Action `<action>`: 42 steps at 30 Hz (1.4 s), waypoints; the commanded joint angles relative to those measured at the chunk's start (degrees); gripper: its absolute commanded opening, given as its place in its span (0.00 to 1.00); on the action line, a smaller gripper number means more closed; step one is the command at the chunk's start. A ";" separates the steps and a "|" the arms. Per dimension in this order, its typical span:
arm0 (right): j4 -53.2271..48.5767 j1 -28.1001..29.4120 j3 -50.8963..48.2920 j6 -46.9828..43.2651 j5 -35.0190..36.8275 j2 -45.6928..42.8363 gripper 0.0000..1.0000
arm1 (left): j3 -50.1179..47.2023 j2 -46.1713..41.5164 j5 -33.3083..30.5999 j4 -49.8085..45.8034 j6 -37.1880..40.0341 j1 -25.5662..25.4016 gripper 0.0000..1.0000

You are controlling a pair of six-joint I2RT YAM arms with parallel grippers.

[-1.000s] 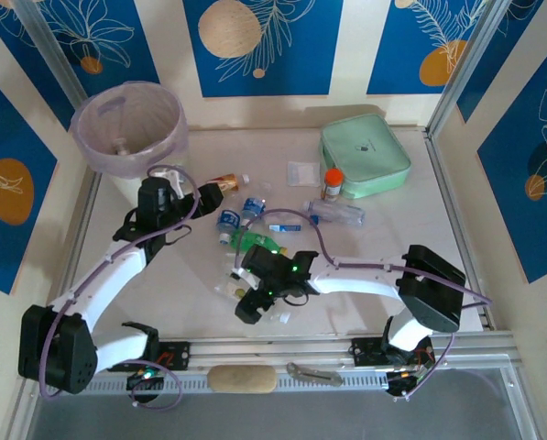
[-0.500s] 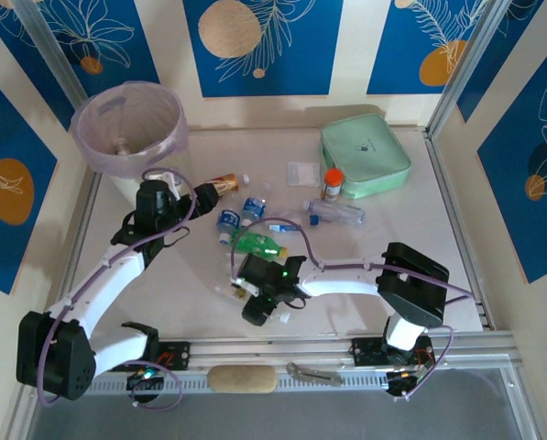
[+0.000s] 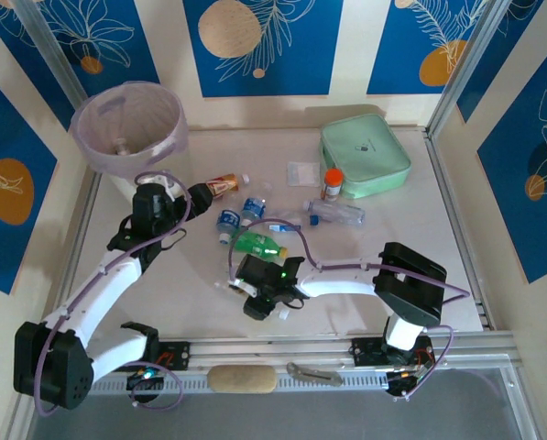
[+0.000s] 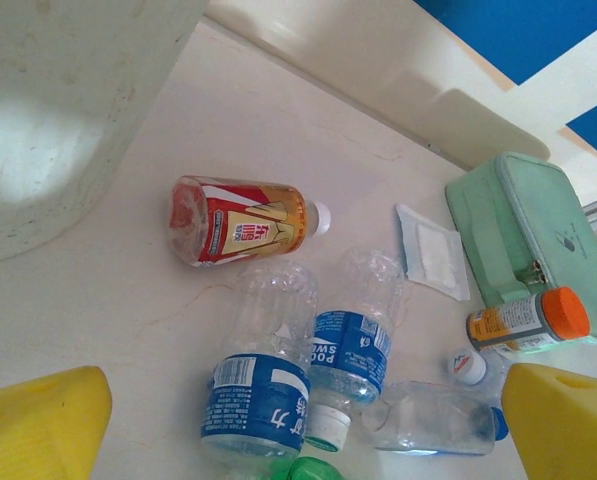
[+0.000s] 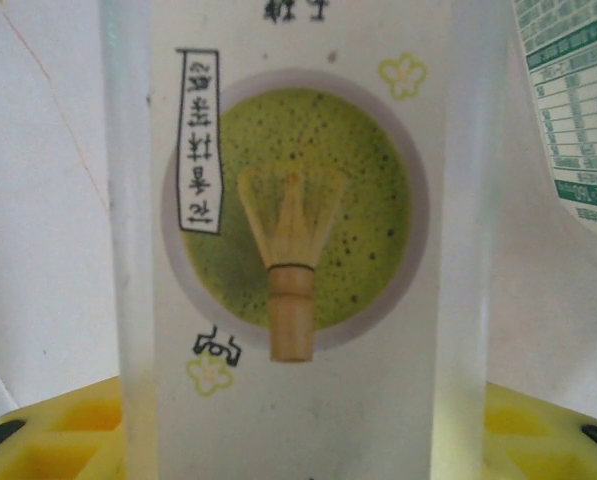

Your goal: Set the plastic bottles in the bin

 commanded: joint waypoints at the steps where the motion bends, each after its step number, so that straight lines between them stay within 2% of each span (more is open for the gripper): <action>1: 0.33 0.29 2.15 -0.32 -0.80 -3.96 0.44 | 0.10 -1.43 -0.01 0.50 -1.08 0.45 1.00; 6: 1.43 -2.21 4.20 1.45 -2.80 -9.54 0.44 | 2.06 -1.79 3.14 0.68 -1.38 0.43 1.00; 12: 2.02 -9.24 7.38 6.37 -5.28 -13.98 0.44 | 4.84 -1.96 6.89 1.96 -3.36 0.37 1.00; 16: 2.82 -14.52 10.23 11.05 -3.69 -14.28 0.43 | 6.12 -1.22 9.86 3.61 -4.68 -0.06 1.00; 21: 8.53 -18.41 10.98 14.38 0.01 -14.41 0.43 | 5.92 -0.49 13.85 8.14 -6.39 -1.07 1.00; 29: 10.68 -20.84 13.79 9.97 0.15 -13.78 0.43 | 6.11 2.76 19.58 15.21 -9.24 -3.95 1.00; 37: 12.54 -21.58 13.39 9.93 -3.83 -13.54 0.43 | 6.47 7.87 22.84 23.52 -10.71 -8.48 0.99; 42: 13.55 -21.54 12.77 9.37 -5.83 -14.00 0.43 | 8.34 10.98 24.61 24.41 -10.80 -10.04 0.97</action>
